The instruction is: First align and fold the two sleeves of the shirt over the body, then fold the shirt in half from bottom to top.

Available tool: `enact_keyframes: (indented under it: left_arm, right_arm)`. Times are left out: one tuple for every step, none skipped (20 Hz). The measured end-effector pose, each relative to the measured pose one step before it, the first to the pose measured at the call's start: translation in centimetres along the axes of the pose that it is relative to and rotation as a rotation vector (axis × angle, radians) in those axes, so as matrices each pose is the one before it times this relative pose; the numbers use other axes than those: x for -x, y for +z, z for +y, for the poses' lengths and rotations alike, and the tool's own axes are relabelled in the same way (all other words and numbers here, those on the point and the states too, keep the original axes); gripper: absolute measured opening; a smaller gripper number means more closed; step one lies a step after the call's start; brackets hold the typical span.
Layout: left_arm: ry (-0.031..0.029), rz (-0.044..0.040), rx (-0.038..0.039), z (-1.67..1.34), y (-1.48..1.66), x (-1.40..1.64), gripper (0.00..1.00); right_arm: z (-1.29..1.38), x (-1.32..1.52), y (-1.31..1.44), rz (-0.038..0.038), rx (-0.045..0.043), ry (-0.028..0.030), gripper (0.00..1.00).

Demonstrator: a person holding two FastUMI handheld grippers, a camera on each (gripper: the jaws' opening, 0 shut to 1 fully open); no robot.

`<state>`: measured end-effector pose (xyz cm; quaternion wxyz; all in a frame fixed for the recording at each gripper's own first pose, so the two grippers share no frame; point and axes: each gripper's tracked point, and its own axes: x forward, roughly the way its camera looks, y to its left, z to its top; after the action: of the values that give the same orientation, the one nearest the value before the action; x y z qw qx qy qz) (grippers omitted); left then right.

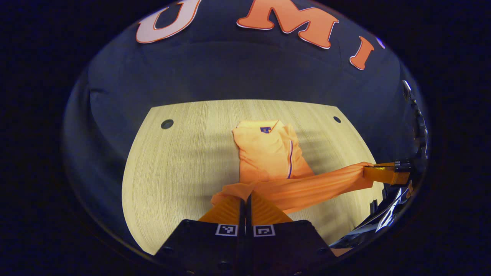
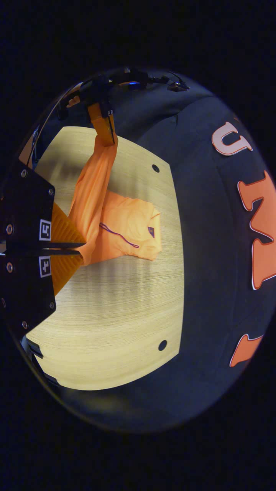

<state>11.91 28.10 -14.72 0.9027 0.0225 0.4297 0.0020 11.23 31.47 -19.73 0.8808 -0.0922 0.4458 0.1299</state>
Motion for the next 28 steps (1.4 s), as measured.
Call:
enact_keyframes:
  left_arm:
    - [-0.00205, -0.01661, -0.00692, 0.531, 1.405, -0.042, 0.0]
    - [-0.00051, -0.00853, -0.00038, -0.402, 0.673, -1.12, 0.01]
    - [0.00052, -0.00421, 0.00111, 0.363, 0.841, -0.501, 0.0]
    - [0.00437, -0.00199, 0.0013, 0.317, 0.791, -0.76, 0.01]
    - [0.00345, -0.00527, 0.00167, 0.139, 0.809, -0.947, 0.0]
    - [0.00151, -0.00517, 0.00525, 0.155, 0.877, -0.935, 0.0]
    - [-0.00271, -0.00338, 0.00634, 0.206, 0.732, -0.653, 0.01]
    - [-0.00133, -0.00045, -0.00022, 0.079, 1.017, -0.922, 0.0]
    - [-0.00052, -0.00732, -0.00515, 0.199, 1.055, -0.812, 0.0]
    - [0.00703, -0.01228, -0.01085, 0.212, 1.208, -0.92, 0.0]
    - [0.00398, -0.0079, -0.00807, 0.248, 0.857, -0.929, 0.0]
    - [0.00795, -0.00257, -0.00731, 0.249, 0.825, -1.148, 0.0]
    - [0.00609, 0.00544, -0.00447, 0.084, 0.187, -0.818, 0.01]
    - [0.0048, 0.00274, -0.0051, 0.166, 0.288, -0.995, 0.0]
    - [0.00692, 0.00587, -0.00833, 0.225, 0.05, -0.901, 0.0]
    - [0.01415, 0.00722, -0.00988, 0.405, -0.062, -1.089, 0.0]
    - [0.00692, 0.01078, -0.00421, 0.259, -0.207, -1.242, 0.01]
    - [0.00609, 0.01069, 0.00373, 0.287, -0.23, -1.182, 0.0]
    - [0.01181, 0.01254, 0.00696, 0.302, -0.359, -0.931, 0.0]
    - [0.01372, 0.01756, 0.00377, 0.233, -0.441, -1.073, 0.0]
    - [0.02378, 0.02056, 0.00318, 0.306, -0.579, -1.225, 0.01]
    - [0.0036, 0.02004, 0.00205, -0.239, -0.38, -1.003, 0.01]
    - [-0.00079, 0.01003, -0.00053, -0.487, -0.238, -0.883, 0.01]
    - [-0.00693, 0.00453, 0.00498, -0.403, -0.241, -0.815, 0.01]
    - [-0.00811, -0.0044, 0.00448, -0.106, 0.193, 0.012, 0.05]
    - [0.00239, -0.00158, -0.00095, 0.237, -0.183, 0.102, 0.05]
    - [-0.00318, -0.01142, 0.00418, 0.217, 0.238, -0.094, 0.29]
    - [0.00859, -0.01592, 0.0083, 0.327, 0.248, 0.135, 0.52]
  right_arm:
    - [-0.041, -0.166, 1.055, -0.01305, 0.00357, -0.00224, 0.01]
    - [-0.155, -0.464, 1.257, -0.0135, -0.00145, -0.00509, 0.0]
    - [-0.125, -0.617, 1.362, -0.01311, -0.00055, -0.00288, 0.0]
    - [-0.333, -0.665, 1.238, -0.01783, -0.00155, -0.00982, 0.0]
    - [-0.269, -0.575, 1.103, -0.00842, -0.00161, -0.00651, 0.0]
    - [-0.061, -0.365, 0.93, -0.0094, -0.01233, 0.00187, 0.0]
    - [0.023, -0.529, 1.12, -0.00429, -0.0171, 0.00753, 0.0]
    - [0.036, -0.77, 1.392, -0.01718, -0.00562, -0.00209, 0.0]
    - [-0.209, -0.739, 1.152, -0.01687, 0.01061, -0.00973, 0.0]
    - [-0.135, -0.577, 0.773, -0.01032, 0.01034, -0.00812, 0.0]
    - [-0.025, -0.807, 0.792, -0.00421, 0.00659, -0.00205, 0.0]
    - [-0.104, -1.236, 0.6, -0.00124, 0.0029, -0.00537, 0.0]
    - [-0.067, -1.088, 0.471, -0.00242, 0.00522, -0.00229, 0.0]
    - [-0.241, -1.237, 0.107, 0.00238, 0.00772, -0.01262, 0.0]
    - [-0.221, -1.374, 0.14, 0.00155, 0.00331, -0.0052, 0.0]
    - [-0.034, -1.422, -0.201, 0.01175, -0.00735, 0.00401, 0.0]
    - [0.038, -1.321, -0.378, 0.02502, -0.01624, 0.00152, 0.0]
    - [-0.04, -1.184, -0.153, 0.00954, -0.01158, -0.0022, 0.0]
    - [-0.114, -1.237, 0.232, -0.00941, 0.00402, -0.00687, 0.01]
    - [-0.308, -1.639, -0.051, -0.00305, 0.00931, -0.02465, 0.0]
    - [-0.128, -1.193, -0.462, 0.01478, 0.0033, -0.01308, 0.0]
    - [0.282, -0.747, -0.8, 0.02281, -0.00248, -0.00756, 0.0]
    - [-0.063, -0.791, -0.417, 0.01444, -0.00314, -0.02387, 0.01]
    - [-0.092, -0.532, -0.008, -0.00136, 0.0089, -0.01219, 0.02]
    - [0.182, -0.187, 0.022, -0.00833, 0.00545, 0.0038, 0.02]
    - [0.21, -0.107, 0.087, -0.00779, -0.00113, 0.01094, 0.06]
    - [0.366, 0.231, 0.319, -0.00237, -0.00938, 0.01331, 0.12]
    - [0.152, 0.004, 0.002, 0.00303, -0.01159, 0.00404, 0.34]
